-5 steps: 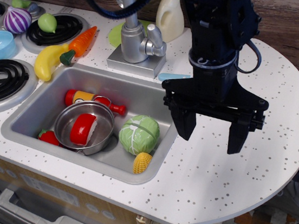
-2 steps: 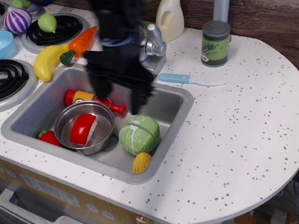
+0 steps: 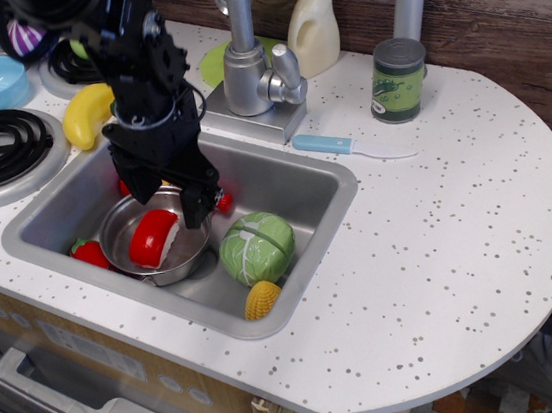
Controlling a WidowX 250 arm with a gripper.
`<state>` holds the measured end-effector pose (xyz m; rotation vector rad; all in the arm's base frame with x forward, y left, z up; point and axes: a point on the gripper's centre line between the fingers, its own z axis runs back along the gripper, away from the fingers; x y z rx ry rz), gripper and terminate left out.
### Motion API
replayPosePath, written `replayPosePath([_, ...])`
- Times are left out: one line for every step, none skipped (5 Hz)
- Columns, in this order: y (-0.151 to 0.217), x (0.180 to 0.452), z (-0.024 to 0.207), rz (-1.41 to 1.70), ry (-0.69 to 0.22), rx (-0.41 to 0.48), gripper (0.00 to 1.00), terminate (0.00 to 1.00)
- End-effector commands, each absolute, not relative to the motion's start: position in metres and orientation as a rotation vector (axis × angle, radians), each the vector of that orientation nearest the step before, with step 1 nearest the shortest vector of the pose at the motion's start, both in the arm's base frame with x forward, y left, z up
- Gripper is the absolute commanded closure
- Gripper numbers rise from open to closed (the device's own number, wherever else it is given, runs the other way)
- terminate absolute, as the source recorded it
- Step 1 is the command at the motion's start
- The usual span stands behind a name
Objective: Take sushi out of pan
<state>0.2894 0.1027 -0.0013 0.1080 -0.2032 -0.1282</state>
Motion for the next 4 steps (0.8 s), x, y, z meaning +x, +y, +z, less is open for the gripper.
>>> replayPosePath([0.134,0.288,-0.027,-0.161,-0.304,0.131,0.0,0.0])
replayPosePath([0.144,0.285,-0.039,-0.2,-0.309,0.129,0.0,0.0])
replayPosePath([0.144,0.291,-0.051,-0.213,-0.338,0.129,0.0,0.0])
replayPosePath([0.145,0.298,-0.063,-0.216,-0.362,0.113,0.0,0.0])
